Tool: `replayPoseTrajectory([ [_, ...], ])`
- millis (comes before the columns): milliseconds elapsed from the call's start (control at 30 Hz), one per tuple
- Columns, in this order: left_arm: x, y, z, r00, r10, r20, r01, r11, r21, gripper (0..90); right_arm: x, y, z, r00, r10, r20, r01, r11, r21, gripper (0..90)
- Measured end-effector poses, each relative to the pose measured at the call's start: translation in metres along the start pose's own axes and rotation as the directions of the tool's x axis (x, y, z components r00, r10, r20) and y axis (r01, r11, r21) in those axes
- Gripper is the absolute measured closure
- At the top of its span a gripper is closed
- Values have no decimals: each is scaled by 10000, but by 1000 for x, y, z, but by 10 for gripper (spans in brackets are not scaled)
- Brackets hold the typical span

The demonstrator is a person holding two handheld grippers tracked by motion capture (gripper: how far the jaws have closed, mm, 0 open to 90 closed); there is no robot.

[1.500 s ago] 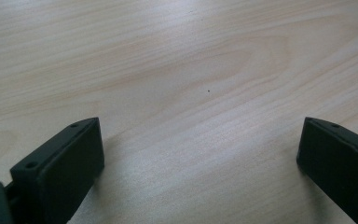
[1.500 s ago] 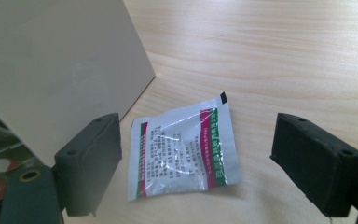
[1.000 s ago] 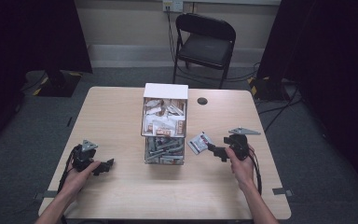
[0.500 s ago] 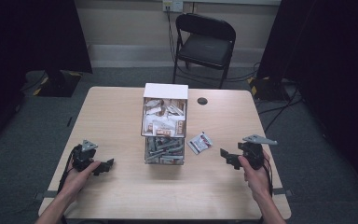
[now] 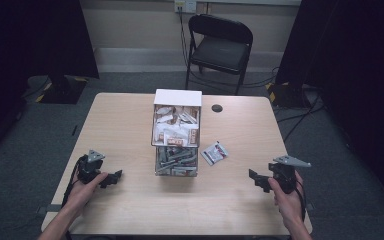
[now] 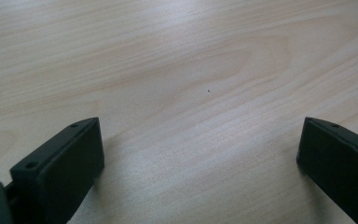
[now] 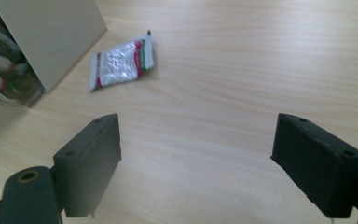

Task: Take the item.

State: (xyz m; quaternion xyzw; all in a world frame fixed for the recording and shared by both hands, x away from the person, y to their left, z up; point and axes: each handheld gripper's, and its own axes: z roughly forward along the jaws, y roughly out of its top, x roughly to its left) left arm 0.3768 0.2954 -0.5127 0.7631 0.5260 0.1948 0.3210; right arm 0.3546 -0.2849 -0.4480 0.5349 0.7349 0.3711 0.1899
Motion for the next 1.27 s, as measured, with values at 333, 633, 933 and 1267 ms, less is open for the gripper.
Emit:
replayPoseTrajectory([
  [333, 0, 0, 0, 10000, -4, -3, 4, 10000, -2, 2, -7, -25, 2, 9990, -34, 444, 4, 9977, 671, 149],
  [633, 0, 1, 1, 10000, -3, 45, 3, 10000, 1, 0, -10, -43, 16, 9967, -453, 667, 364, 9909, 1298, 143],
  [933, 0, 1, 1, 10000, 20, 37, -20, 10000, 35, 0, 0, -52, 18, 9908, -593, 1220, 498, 9956, 798, 94],
  [1267, 0, 1, 2, 10000, 26, 46, -26, 10000, 24, 0, 3, -53, 18, 9874, -417, 1526, 296, 9963, 806, 78],
])
